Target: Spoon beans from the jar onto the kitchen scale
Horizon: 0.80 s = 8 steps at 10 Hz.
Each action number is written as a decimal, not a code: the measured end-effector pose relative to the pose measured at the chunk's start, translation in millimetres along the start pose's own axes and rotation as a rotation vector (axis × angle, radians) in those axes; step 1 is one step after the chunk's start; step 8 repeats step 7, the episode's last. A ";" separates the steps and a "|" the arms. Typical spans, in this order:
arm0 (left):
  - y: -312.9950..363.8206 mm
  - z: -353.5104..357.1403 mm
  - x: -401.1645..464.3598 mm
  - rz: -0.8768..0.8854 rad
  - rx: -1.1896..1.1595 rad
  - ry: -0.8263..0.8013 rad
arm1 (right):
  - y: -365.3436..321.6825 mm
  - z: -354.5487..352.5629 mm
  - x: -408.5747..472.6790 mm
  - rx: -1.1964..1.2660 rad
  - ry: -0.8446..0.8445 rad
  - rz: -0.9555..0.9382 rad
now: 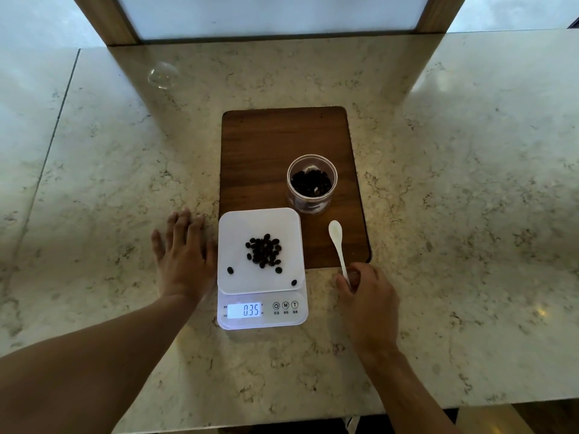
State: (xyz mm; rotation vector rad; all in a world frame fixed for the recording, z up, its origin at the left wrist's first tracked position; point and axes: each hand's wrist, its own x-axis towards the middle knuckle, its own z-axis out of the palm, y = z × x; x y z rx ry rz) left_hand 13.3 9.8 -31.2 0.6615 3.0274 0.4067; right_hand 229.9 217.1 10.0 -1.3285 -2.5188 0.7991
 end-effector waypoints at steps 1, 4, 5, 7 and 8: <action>-0.7 0.9 1.0 0.006 0.005 0.006 | 2.8 1.2 2.1 0.035 0.002 0.012; -0.8 0.7 0.0 0.013 0.006 -0.002 | 6.5 2.9 4.0 0.049 -0.013 0.012; -1.0 0.8 0.3 0.013 0.004 -0.014 | 6.8 3.8 5.3 0.055 -0.012 0.033; -0.3 1.2 1.7 0.019 -0.019 0.020 | -2.3 1.6 14.2 0.009 0.001 0.031; -0.3 1.2 1.7 0.019 -0.019 0.020 | -2.3 1.6 14.2 0.009 0.001 0.031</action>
